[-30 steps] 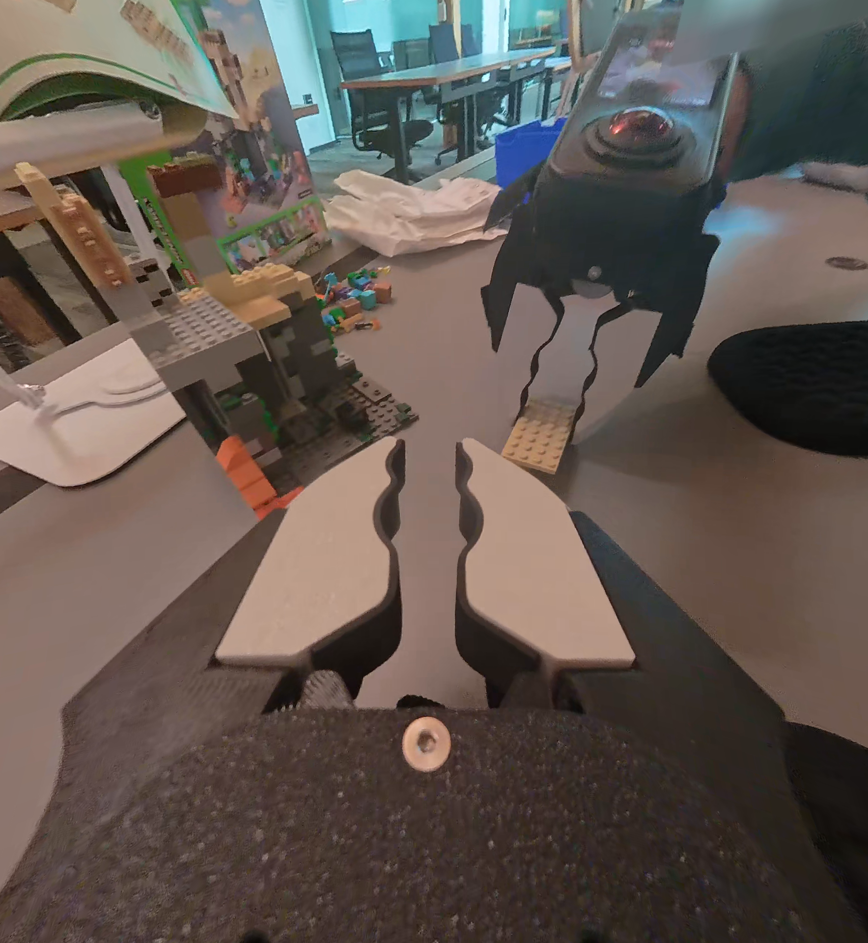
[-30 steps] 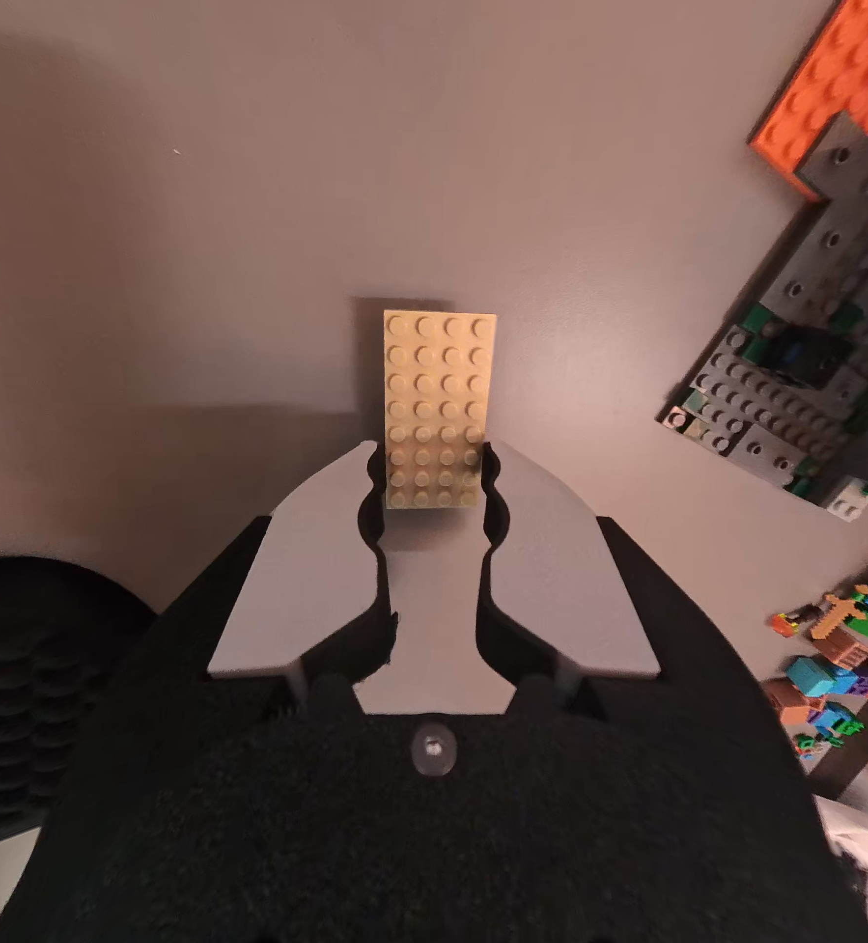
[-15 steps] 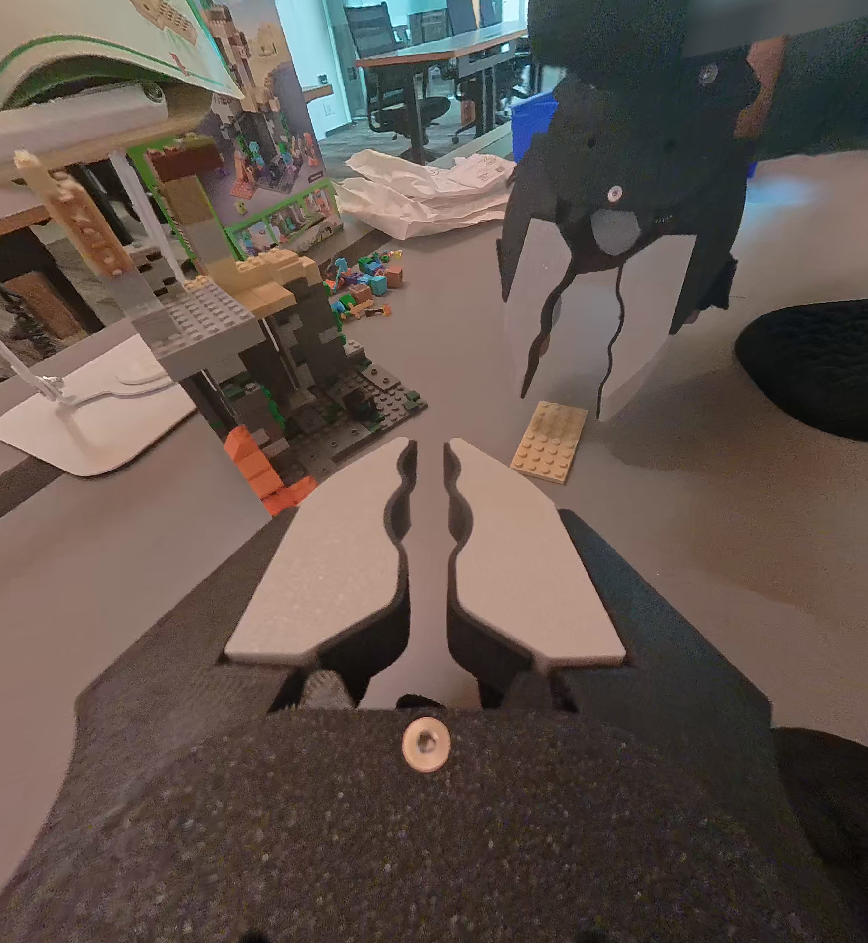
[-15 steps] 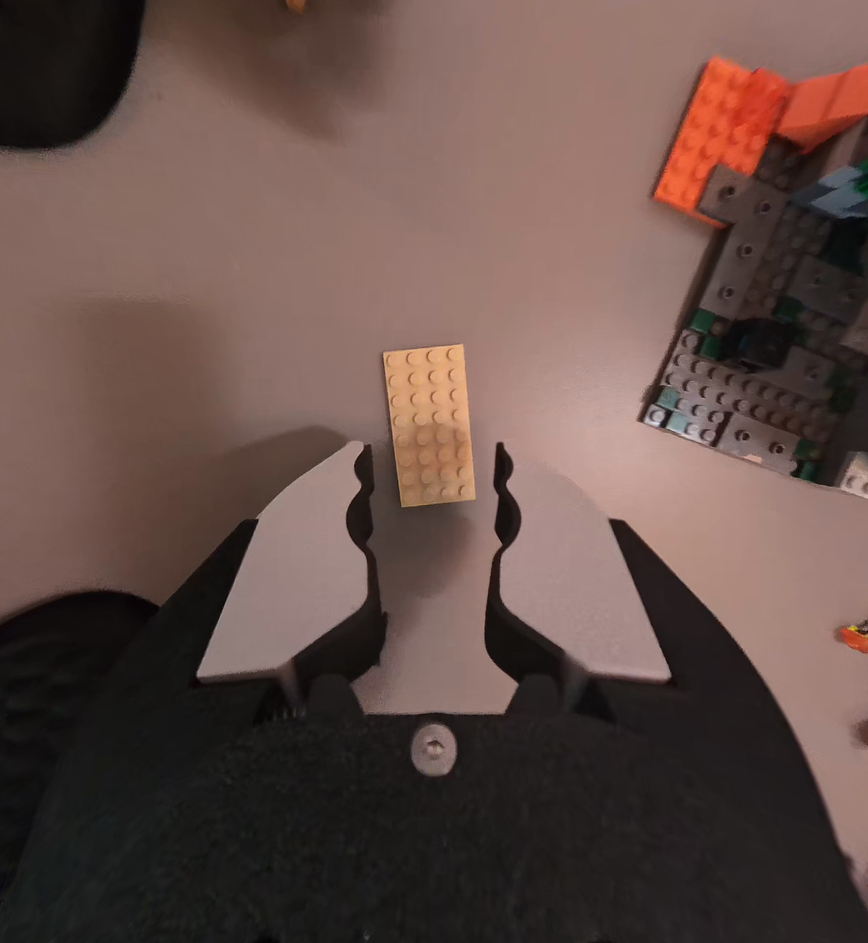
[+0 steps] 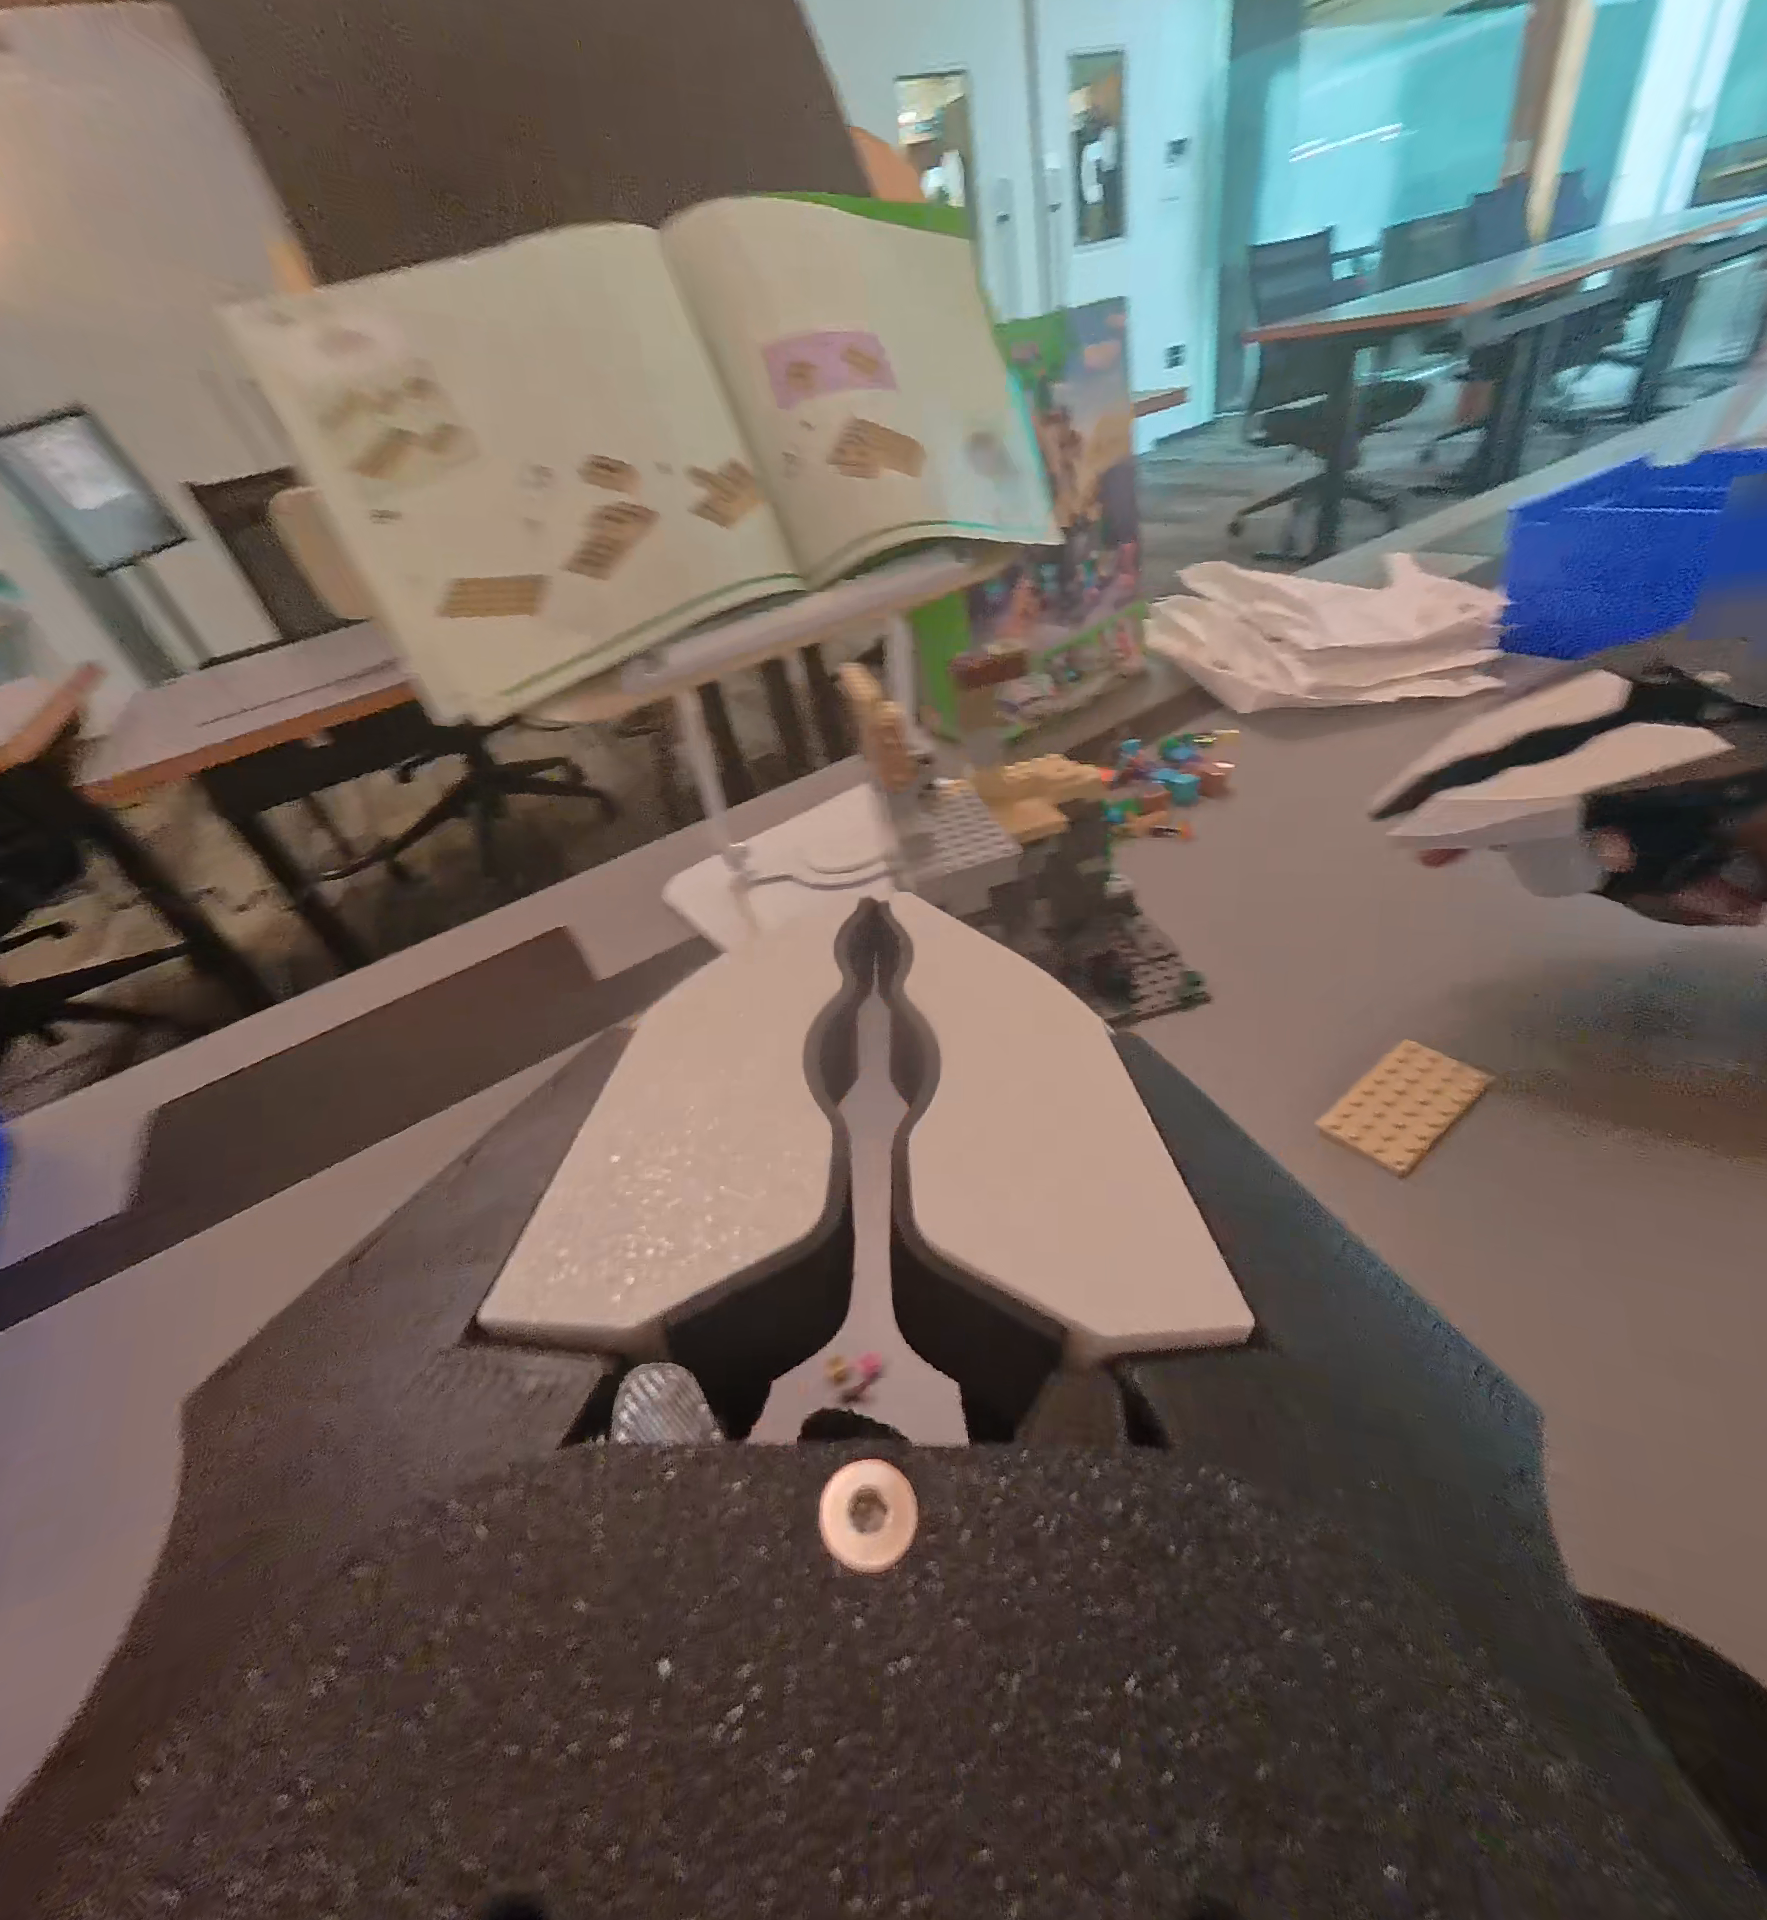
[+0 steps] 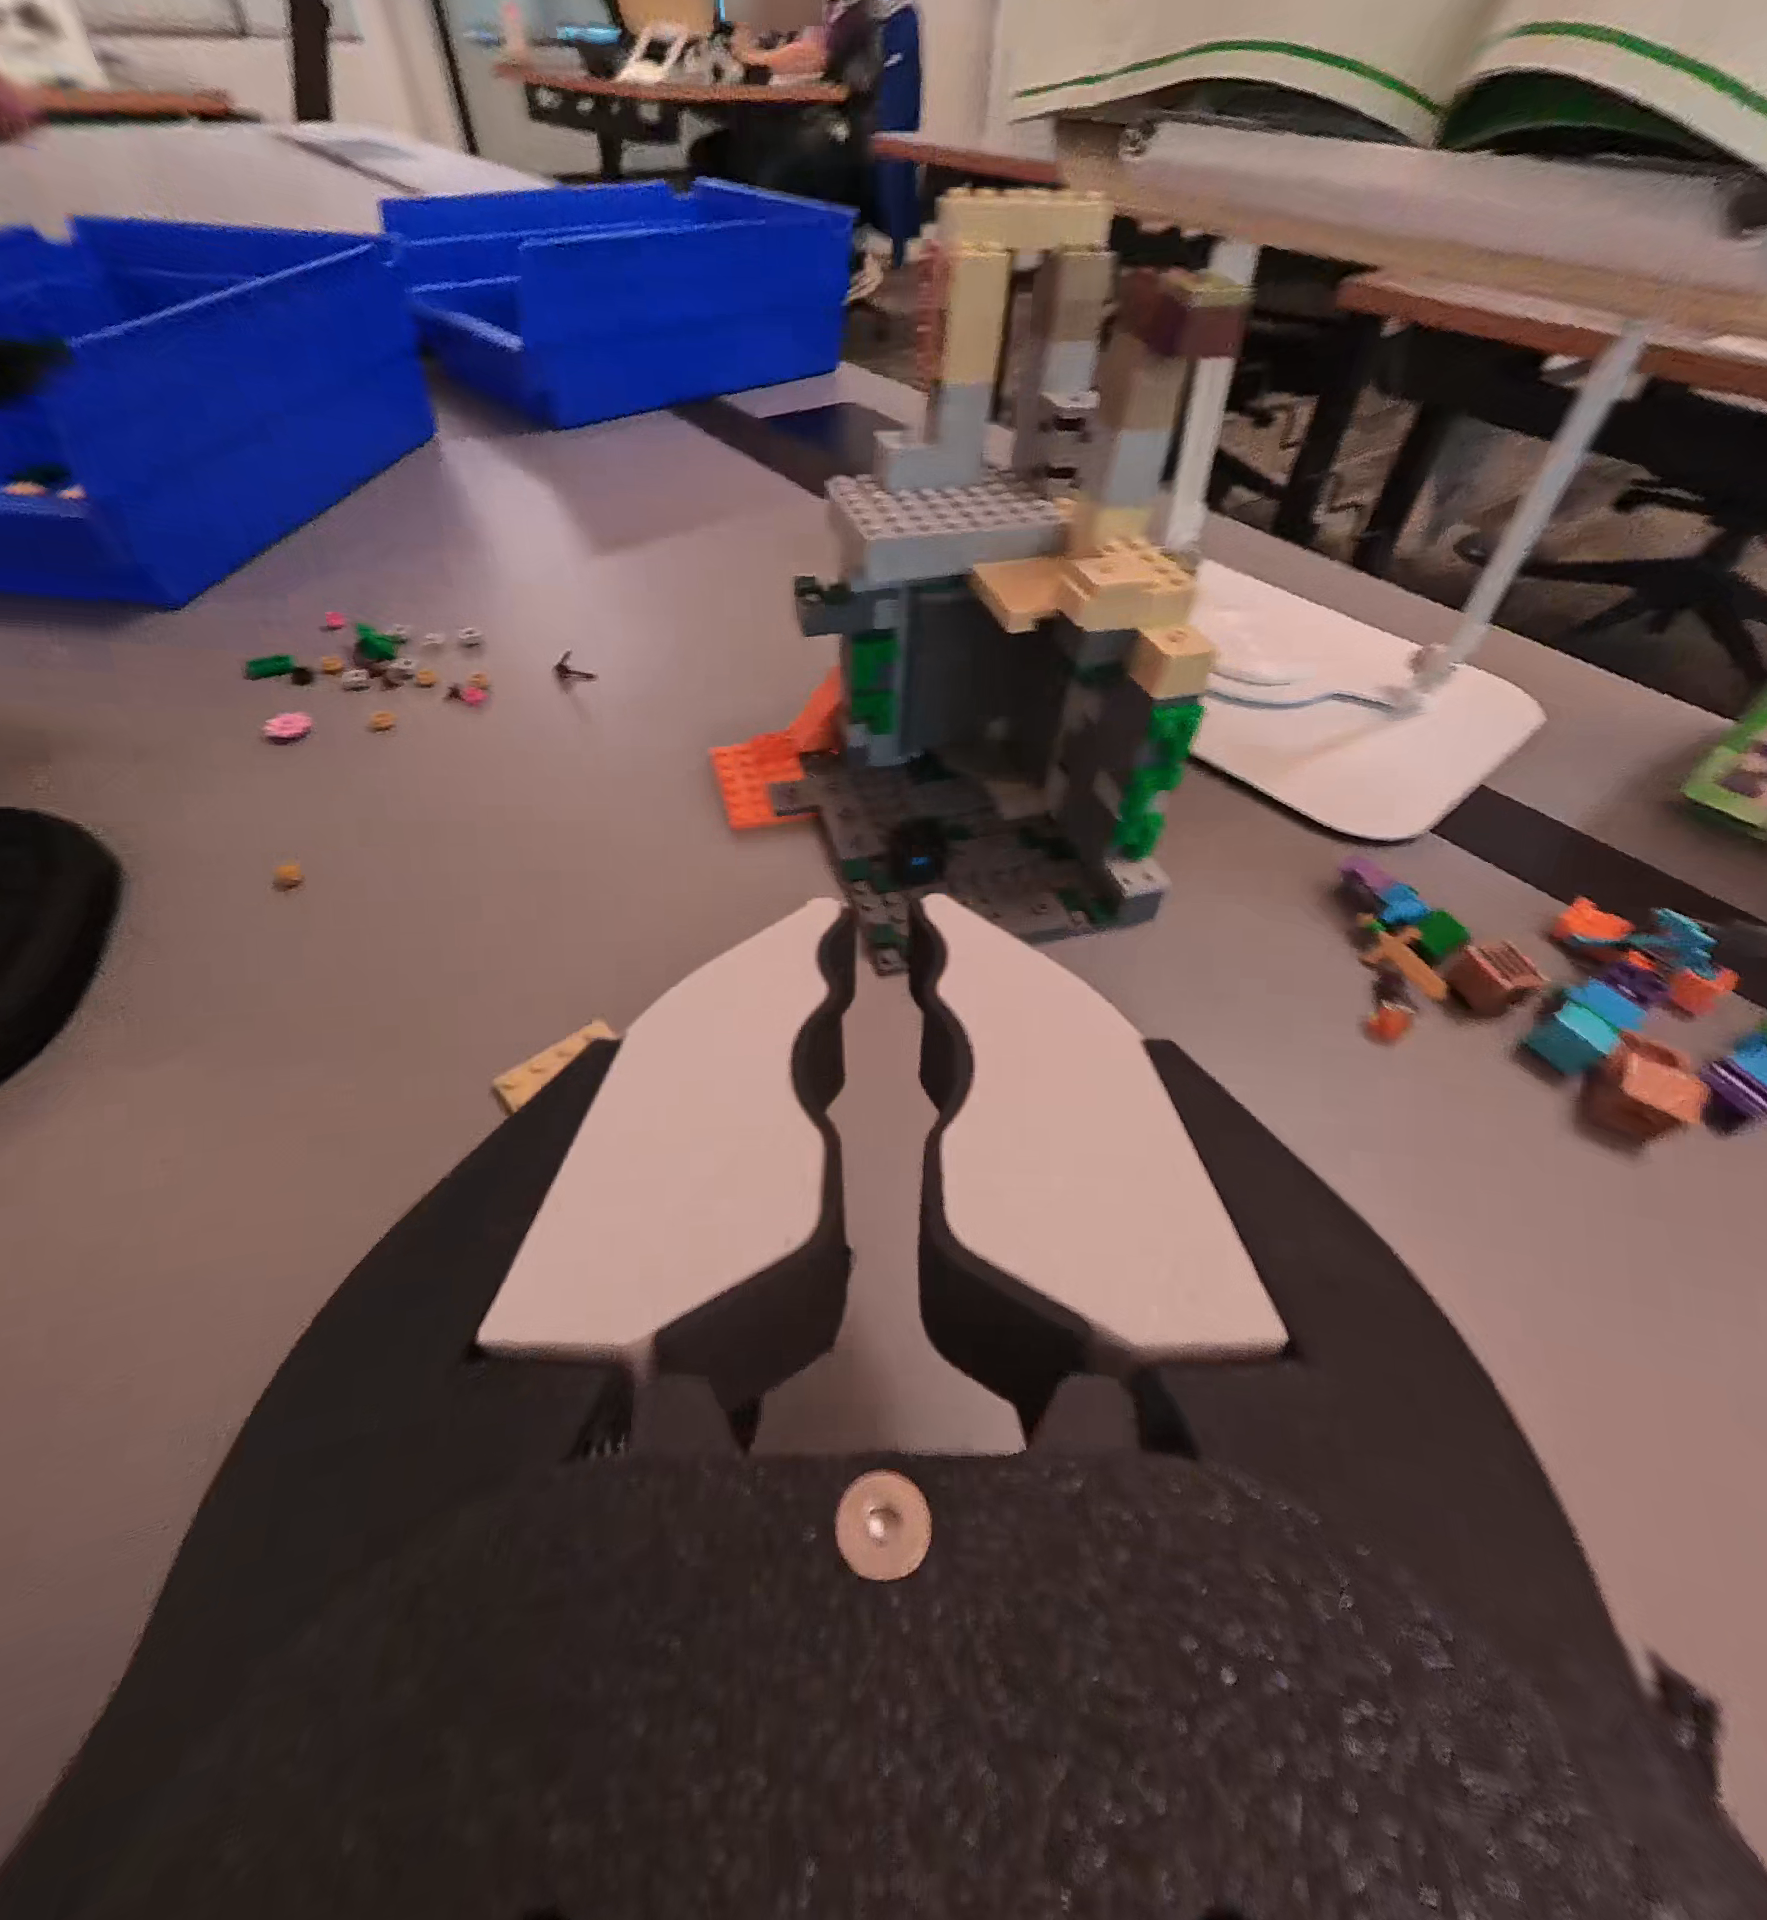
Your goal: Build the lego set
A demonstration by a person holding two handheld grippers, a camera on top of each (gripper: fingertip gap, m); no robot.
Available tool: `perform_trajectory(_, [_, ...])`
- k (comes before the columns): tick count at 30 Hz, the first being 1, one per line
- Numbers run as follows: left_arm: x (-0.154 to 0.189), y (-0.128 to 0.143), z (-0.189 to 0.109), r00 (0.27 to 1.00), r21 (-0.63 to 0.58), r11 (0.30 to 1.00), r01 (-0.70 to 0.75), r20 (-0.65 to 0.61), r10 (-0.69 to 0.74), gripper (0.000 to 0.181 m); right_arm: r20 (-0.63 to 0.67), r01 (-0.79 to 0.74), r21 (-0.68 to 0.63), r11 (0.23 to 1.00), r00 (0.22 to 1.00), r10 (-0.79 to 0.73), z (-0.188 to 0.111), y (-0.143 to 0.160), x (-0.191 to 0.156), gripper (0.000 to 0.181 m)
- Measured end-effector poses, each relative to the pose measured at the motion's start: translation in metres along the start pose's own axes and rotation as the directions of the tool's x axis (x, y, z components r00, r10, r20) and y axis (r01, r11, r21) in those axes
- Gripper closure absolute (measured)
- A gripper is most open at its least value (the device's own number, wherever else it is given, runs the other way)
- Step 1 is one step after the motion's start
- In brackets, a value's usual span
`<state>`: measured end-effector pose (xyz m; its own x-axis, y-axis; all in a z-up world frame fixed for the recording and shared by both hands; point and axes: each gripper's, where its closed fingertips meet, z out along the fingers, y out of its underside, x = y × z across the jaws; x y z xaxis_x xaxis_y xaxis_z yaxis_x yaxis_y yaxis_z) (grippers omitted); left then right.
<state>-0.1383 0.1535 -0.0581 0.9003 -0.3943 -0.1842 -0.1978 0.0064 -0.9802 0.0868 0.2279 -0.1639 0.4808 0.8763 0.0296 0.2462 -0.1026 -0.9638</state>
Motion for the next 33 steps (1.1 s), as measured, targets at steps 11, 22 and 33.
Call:
perform_trajectory(11, [-0.178, 0.008, -0.129, 0.899, -0.353, 0.935, -0.002, 0.409, 0.157, 0.181, -0.033, -0.086, 0.076, 0.993, 0.995, 0.089, -0.013, 0.004, 0.017, 0.181])
perform_trajectory(22, [-0.255, 0.107, -0.198, 0.929, -0.763, 0.625, 0.166, 0.334, 0.161, 0.134, -0.025, -0.101, 0.045, 0.994, 0.994, 0.103, -0.01, 0.013, 0.017, 0.181])
perform_trajectory(33, [-0.247, 0.185, -0.223, 0.999, -0.958, 0.286, 0.01, 0.02, 0.032, 0.123, -0.014, -0.078, 0.015, 0.997, 0.997, 0.078, -0.007, 0.02, 0.013, 0.181])
